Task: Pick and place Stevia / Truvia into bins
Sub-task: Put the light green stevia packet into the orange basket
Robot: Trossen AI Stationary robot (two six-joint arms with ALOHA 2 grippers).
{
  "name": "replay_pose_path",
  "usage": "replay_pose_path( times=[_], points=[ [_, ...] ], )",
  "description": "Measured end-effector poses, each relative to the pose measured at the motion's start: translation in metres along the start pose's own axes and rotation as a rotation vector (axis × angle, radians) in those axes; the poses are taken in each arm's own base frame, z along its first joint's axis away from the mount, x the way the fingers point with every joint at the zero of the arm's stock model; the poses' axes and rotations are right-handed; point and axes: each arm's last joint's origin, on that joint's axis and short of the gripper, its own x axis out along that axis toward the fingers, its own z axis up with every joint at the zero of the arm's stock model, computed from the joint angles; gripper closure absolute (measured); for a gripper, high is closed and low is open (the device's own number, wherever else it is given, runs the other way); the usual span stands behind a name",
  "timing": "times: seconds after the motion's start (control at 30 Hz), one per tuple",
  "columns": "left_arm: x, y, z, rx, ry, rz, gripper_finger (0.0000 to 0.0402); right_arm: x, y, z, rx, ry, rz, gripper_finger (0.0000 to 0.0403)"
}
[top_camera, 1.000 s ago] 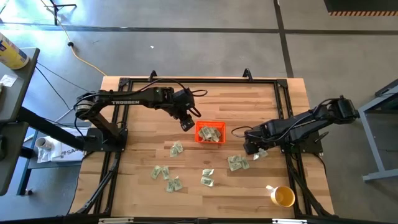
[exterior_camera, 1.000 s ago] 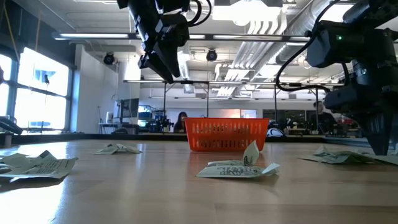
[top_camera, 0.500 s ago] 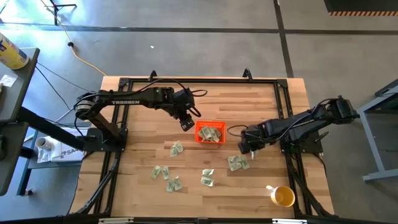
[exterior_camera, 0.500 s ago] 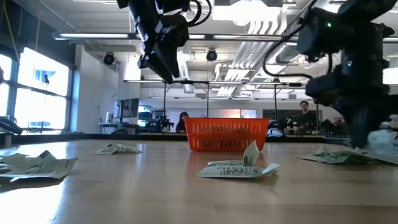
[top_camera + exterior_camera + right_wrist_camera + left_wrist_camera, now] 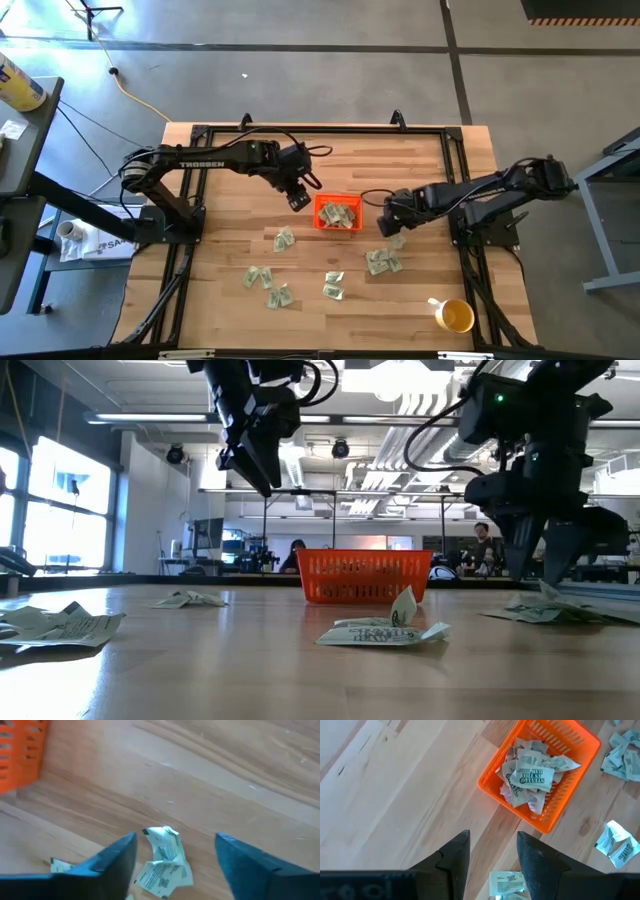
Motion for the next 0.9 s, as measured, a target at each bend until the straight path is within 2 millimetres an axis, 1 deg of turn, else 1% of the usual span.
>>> replay_pose_path(
  times=[0.07,0.13,0.2,0.3,0.4,0.53,0.7,0.8,0.9],
  points=[
    [0.0,0.0,-0.001,0.0,0.008,0.003,0.0206,0.0,-0.003,0.001,-0.014,0.024,-0.019,0.0119],
    [0.0,0.001,-0.001,-0.001,0.014,0.006,0.0206,0.0,-0.006,0.002,-0.034,0.047,-0.043,0.0102],
    [0.0,0.001,-0.002,0.0,0.016,0.007,0.0206,0.0,-0.007,0.003,-0.052,0.065,-0.04,0.0098],
    [0.0,0.001,-0.001,0.0,0.011,0.018,0.0206,0.003,-0.006,0.006,-0.054,0.048,-0.041,0.0102],
    [0.0,0.001,-0.001,0.0,0.006,0.026,0.0206,0.01,-0.003,0.011,-0.06,0.043,-0.033,0.0112],
    [0.0,0.001,-0.001,0.002,0.0,0.04,0.0206,0.023,0.002,0.01,-0.1,0.104,-0.023,0.0126],
    [0.0,0.002,-0.001,0.0,0.001,0.043,0.0206,0.027,0.003,0.007,-0.127,0.116,-0.049,0.0148],
    [0.0,0.002,-0.001,0.0,0.001,0.043,0.0206,0.026,0.002,0.008,-0.125,0.112,-0.055,0.0176],
    [0.0,0.002,-0.001,0.001,-0.002,0.047,0.0206,0.026,-0.001,0.011,-0.134,0.119,-0.062,0.0225]
  ],
)
